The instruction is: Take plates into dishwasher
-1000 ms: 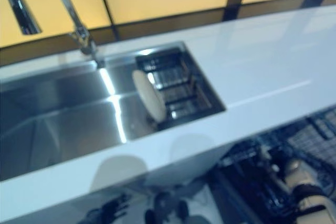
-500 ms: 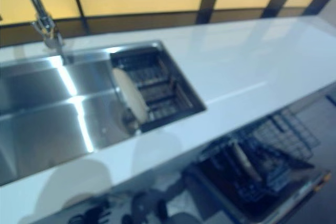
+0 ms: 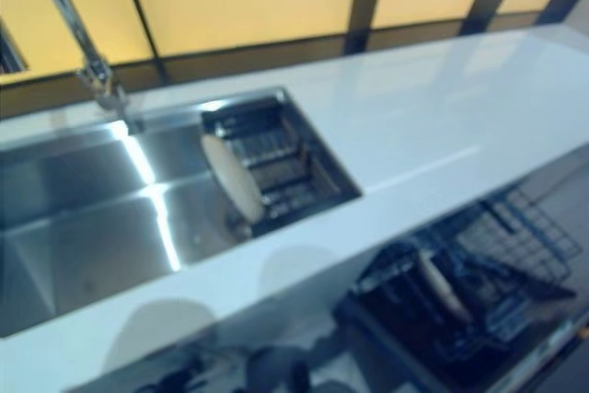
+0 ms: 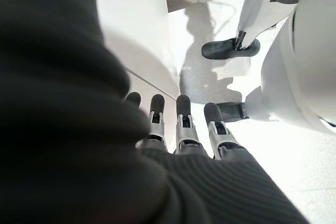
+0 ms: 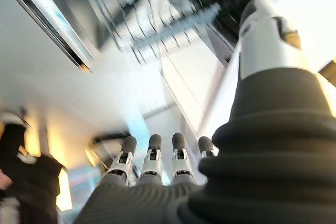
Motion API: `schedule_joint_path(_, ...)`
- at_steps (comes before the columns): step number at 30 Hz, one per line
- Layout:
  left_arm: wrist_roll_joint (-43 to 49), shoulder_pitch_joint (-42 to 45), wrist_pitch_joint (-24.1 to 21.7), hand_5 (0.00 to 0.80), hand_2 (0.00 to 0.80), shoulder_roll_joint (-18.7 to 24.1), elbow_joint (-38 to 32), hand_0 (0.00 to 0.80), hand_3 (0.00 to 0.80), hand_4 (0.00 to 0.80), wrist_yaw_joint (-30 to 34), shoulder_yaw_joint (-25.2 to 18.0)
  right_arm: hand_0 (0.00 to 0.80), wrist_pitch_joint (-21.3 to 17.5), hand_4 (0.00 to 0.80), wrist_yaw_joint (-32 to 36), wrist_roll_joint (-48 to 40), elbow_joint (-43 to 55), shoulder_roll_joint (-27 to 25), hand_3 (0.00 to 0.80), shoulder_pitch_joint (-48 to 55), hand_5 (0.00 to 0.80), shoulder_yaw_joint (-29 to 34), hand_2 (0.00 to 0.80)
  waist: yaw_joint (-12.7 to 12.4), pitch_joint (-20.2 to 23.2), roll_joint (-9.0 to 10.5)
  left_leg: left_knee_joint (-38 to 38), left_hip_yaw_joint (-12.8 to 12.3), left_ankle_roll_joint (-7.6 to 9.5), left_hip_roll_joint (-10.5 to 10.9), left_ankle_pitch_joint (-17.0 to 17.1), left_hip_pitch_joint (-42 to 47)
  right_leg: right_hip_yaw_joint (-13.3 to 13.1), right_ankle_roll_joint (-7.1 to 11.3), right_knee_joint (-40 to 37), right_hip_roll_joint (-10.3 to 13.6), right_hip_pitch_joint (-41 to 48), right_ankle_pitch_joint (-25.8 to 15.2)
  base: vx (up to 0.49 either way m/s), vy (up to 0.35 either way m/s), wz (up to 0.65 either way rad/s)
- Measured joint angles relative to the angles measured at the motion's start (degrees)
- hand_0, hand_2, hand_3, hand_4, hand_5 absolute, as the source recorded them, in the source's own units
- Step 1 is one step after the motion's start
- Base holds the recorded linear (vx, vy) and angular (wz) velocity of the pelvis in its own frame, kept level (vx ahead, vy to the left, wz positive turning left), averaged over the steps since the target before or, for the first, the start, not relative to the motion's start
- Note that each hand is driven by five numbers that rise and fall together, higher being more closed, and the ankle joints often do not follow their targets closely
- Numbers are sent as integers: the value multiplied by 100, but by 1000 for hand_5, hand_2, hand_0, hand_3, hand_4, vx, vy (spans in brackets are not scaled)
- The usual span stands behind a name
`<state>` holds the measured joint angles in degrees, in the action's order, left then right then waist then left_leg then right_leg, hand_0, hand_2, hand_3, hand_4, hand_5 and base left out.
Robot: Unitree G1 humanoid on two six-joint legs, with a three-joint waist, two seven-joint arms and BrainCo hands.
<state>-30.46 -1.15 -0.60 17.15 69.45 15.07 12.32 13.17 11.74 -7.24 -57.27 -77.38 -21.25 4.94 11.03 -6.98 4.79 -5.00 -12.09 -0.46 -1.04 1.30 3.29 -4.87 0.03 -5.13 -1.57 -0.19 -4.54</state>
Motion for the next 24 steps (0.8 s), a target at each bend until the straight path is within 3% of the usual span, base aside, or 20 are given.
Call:
schedule_joint_path(7, -35, -13, 11, 0, 0, -27, -91, 0, 0, 0, -54, 30, 0, -111, 0, -895, 157, 1018, -473, 0, -1406, 0, -1067, 0, -107, 8, 12, 11, 36, -15, 15, 24, -10, 31, -2, 5, 13, 9, -4, 5, 5, 3)
schedule_joint_path(12, -73, -49, 39, 0, 0, -40, -184, 0, 0, 0, -108, 112, 0, -520, 0, -1375, 479, 2048, -462, 0, -2088, 0, -2091, 0, -242, 9, 24, 12, 115, 3, 40, 39, -6, 99, -24, 12, 39, 41, -19, 13, 11, 8)
schedule_joint_path(24, -74, -74, 144, 0, 0, -52, -288, 0, 0, 0, -168, 107, 0, -1159, 0, -1644, 1863, 2951, -237, 0, -3056, 0, -3311, 0, -503, 15, 10, 11, 293, 42, 86, 70, -9, 278, 2, 3, 96, 111, 17, 16, -4, 8)
